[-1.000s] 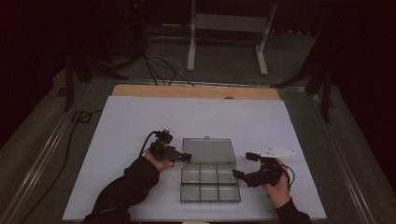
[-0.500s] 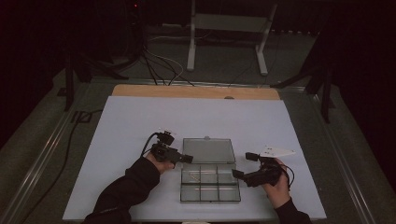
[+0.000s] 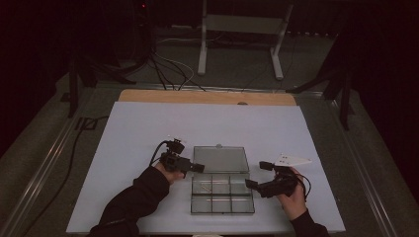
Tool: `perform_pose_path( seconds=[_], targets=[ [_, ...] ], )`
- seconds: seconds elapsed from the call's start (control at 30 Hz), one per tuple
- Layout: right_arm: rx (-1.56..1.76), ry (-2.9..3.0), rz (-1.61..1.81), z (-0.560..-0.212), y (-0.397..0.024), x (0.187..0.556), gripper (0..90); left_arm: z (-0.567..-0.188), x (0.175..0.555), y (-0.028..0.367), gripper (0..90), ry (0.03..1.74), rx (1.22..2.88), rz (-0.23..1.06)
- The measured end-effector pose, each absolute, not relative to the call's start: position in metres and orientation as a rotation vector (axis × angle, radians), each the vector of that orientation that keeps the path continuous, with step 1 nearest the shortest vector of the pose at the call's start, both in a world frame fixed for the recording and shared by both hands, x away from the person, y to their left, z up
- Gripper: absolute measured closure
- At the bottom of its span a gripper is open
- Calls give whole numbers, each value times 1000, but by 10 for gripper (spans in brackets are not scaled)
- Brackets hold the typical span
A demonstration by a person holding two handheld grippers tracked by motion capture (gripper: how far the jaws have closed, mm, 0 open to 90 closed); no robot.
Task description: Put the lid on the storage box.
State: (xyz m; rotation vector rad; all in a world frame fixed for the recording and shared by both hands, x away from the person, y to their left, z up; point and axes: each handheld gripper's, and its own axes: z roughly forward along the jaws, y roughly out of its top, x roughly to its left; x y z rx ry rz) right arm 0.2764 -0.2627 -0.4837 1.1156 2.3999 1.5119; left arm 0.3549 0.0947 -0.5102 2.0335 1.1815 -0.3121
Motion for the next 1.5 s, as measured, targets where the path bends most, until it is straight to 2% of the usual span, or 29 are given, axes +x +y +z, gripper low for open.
perform_pose_path(
  seconds=[0.37,0.4,0.47,0.63,0.83,1.03,1.27,1.5],
  targets=[
    [1115,2400,1509,-484,-263,276,0,-511,354,92,222,1130,2031,-356],
    [1113,2400,1510,-484,-263,276,0,-511,354,93,268,1125,2028,-361],
    [1113,2400,1508,-484,-263,276,0,-511,353,92,289,1120,2028,-361],
    [1113,2400,1508,-484,-263,276,0,-515,356,95,335,1135,1982,-439],
    [1114,2401,1507,-484,-263,276,0,-517,358,97,361,1148,1952,-474],
    [1114,2402,1507,-484,-263,276,0,-516,360,101,363,1178,1924,-477],
    [1116,2403,1506,-484,-263,276,0,-519,361,103,499,1216,1912,-449],
    [1116,2403,1505,-484,-263,276,0,-518,360,104,533,1207,1907,-445]
  ],
)
